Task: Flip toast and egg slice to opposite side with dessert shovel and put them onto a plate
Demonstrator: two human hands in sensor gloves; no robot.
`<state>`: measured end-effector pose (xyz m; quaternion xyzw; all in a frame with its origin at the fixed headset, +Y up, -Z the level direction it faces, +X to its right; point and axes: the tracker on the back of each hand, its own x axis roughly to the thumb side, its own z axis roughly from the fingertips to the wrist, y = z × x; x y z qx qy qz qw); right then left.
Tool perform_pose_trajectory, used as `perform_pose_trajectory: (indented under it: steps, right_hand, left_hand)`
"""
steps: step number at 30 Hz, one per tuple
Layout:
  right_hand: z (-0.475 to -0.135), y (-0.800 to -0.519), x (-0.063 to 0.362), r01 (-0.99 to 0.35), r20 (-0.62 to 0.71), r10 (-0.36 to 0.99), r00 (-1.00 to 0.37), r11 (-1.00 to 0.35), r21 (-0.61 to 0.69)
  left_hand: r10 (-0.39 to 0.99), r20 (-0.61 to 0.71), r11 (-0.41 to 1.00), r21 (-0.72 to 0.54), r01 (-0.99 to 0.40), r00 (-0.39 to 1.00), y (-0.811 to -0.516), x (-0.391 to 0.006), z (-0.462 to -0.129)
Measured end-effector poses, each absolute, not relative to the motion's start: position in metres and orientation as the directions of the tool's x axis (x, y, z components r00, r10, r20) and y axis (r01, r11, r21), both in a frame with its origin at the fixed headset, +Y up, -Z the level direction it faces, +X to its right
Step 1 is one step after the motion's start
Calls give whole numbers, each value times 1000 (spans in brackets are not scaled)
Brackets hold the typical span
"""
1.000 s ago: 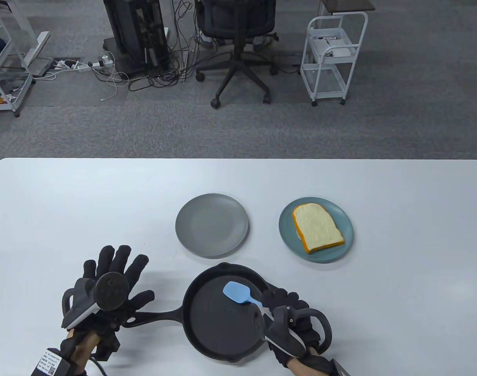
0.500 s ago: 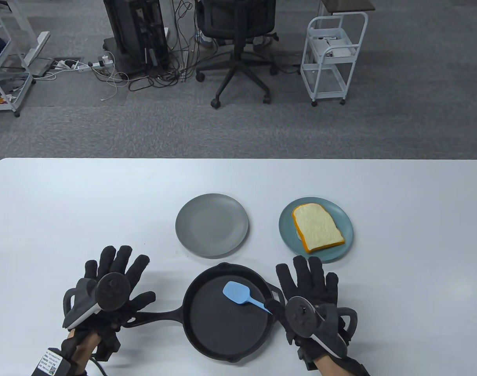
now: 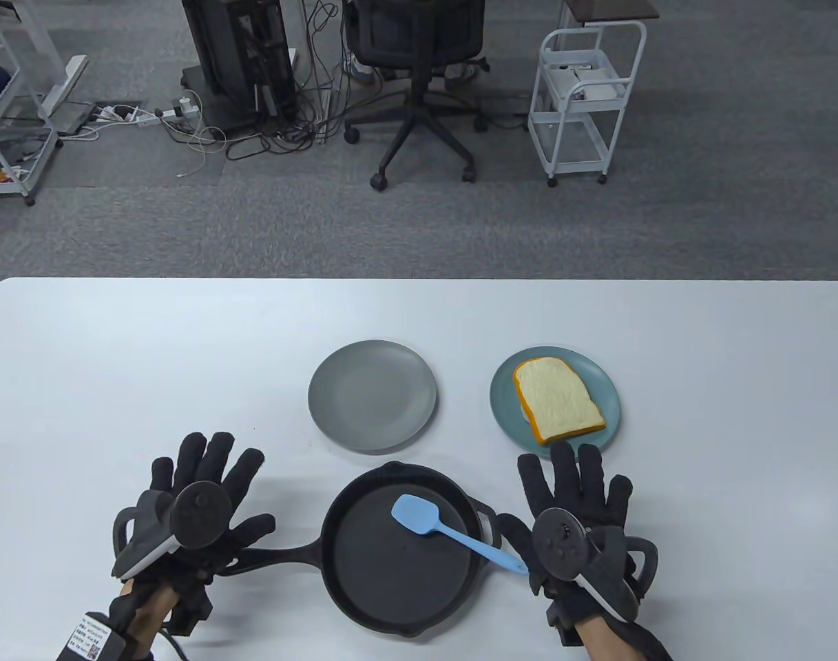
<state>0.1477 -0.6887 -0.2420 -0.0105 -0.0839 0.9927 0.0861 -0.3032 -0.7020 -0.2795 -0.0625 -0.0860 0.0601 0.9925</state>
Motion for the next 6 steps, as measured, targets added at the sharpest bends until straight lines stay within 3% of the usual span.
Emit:
perform_pose_trajectory:
  steps: [6]
  right_hand:
    - [-243, -690, 149, -167, -15, 172, -985, -972, -162]
  left_hand:
    - [125, 166, 985, -139, -103, 978, -703, -302, -279]
